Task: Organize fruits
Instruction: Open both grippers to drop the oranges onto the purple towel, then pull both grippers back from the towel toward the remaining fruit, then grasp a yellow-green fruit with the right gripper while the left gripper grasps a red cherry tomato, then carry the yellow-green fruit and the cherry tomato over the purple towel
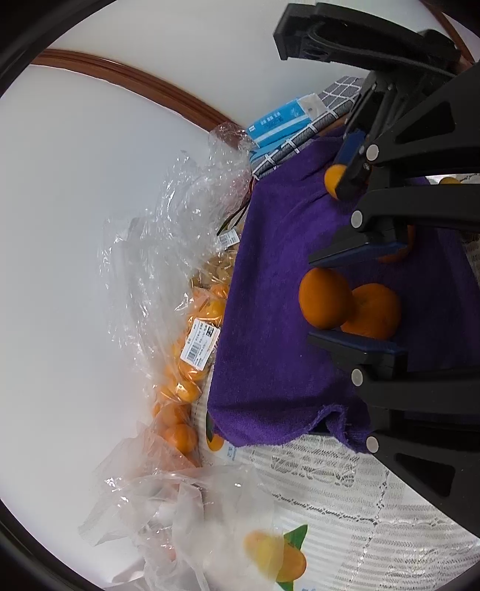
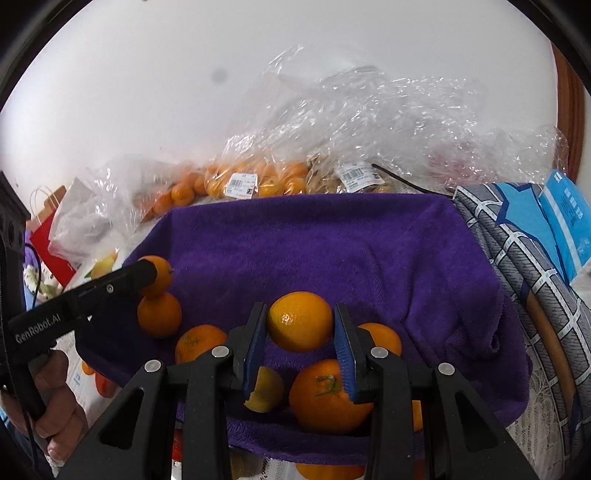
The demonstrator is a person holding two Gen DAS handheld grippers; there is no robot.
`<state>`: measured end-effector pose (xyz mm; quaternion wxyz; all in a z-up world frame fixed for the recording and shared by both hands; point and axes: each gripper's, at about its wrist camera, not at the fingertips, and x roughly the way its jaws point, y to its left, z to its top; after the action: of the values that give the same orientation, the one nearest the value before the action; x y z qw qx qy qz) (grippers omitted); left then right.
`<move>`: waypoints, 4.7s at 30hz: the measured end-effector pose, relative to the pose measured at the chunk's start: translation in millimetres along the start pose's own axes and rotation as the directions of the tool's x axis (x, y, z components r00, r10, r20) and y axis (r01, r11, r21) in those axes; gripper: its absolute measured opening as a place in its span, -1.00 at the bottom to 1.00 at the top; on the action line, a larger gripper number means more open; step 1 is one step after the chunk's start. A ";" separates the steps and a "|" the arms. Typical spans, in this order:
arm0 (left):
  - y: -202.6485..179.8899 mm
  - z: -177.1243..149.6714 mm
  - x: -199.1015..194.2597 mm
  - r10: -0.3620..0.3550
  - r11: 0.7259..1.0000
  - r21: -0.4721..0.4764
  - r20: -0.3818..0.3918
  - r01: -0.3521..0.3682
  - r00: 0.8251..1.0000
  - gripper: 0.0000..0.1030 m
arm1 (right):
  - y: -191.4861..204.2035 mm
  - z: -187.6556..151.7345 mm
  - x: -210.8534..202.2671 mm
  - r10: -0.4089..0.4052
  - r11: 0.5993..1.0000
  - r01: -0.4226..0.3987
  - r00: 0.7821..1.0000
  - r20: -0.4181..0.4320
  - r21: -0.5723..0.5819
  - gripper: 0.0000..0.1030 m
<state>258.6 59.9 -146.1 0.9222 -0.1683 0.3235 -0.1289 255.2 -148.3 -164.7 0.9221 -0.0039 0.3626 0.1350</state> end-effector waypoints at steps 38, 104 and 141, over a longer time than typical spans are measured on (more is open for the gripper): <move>-18.4 -12.8 -27.5 0.006 0.999 0.049 0.051 -0.009 0.999 -0.17 | 37.6 -41.6 -95.4 -0.204 0.976 0.209 0.974 0.095 -0.056 0.37; -55.7 -84.3 -30.9 0.028 0.976 0.215 -0.242 0.026 0.970 -0.10 | -16.6 -89.7 -95.3 -0.147 0.985 0.146 0.989 -0.002 0.088 -0.51; -8.6 -14.3 -30.4 0.162 0.983 0.097 -0.076 -0.154 0.984 -0.50 | -63.5 -1.9 -60.5 -0.181 0.981 0.174 0.980 0.085 0.087 -0.51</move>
<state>225.3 59.4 -136.4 0.9218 -0.0946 0.3680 -0.0768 227.5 -224.5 -131.4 0.9457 0.0064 0.3229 0.0377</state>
